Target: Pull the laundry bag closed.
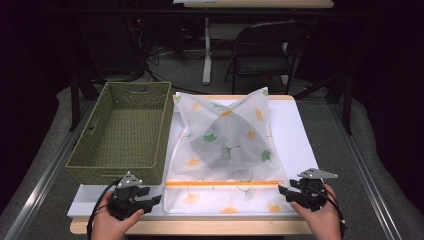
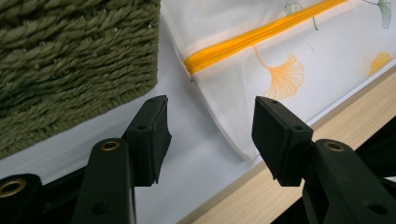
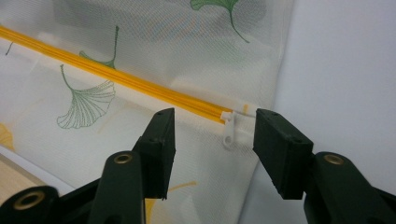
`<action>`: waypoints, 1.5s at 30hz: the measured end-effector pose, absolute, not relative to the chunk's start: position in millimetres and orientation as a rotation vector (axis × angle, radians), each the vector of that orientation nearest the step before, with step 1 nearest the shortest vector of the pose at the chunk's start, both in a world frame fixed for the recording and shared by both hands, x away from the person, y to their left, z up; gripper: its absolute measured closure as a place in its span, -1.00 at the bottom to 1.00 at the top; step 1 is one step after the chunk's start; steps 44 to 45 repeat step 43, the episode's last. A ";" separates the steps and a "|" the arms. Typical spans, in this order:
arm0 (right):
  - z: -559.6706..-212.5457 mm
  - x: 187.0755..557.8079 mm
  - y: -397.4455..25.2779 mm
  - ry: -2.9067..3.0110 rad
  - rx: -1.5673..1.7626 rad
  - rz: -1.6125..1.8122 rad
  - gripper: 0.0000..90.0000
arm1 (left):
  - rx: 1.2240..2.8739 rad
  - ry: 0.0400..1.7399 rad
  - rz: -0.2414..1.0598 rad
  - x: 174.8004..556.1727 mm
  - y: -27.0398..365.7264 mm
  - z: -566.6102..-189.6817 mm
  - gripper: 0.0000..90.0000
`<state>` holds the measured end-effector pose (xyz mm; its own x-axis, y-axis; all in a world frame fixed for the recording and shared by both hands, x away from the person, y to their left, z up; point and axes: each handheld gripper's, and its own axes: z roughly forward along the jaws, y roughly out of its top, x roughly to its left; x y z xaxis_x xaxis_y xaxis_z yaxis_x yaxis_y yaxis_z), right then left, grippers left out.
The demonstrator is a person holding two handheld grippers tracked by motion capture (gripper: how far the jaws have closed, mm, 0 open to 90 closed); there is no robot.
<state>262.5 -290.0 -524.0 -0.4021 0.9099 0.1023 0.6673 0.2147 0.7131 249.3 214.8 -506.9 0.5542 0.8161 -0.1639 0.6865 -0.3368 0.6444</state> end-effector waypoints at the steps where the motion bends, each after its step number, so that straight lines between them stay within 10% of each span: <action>1: -524.4 262.0 -290.2 2.158 1.477 0.999 0.06 | 2.103 1.207 0.248 247.8 216.3 -508.1 0.02; 45: -541.1 260.3 -304.2 2.112 1.504 0.971 0.02 | 2.080 1.293 0.261 249.1 241.4 -529.5 0.01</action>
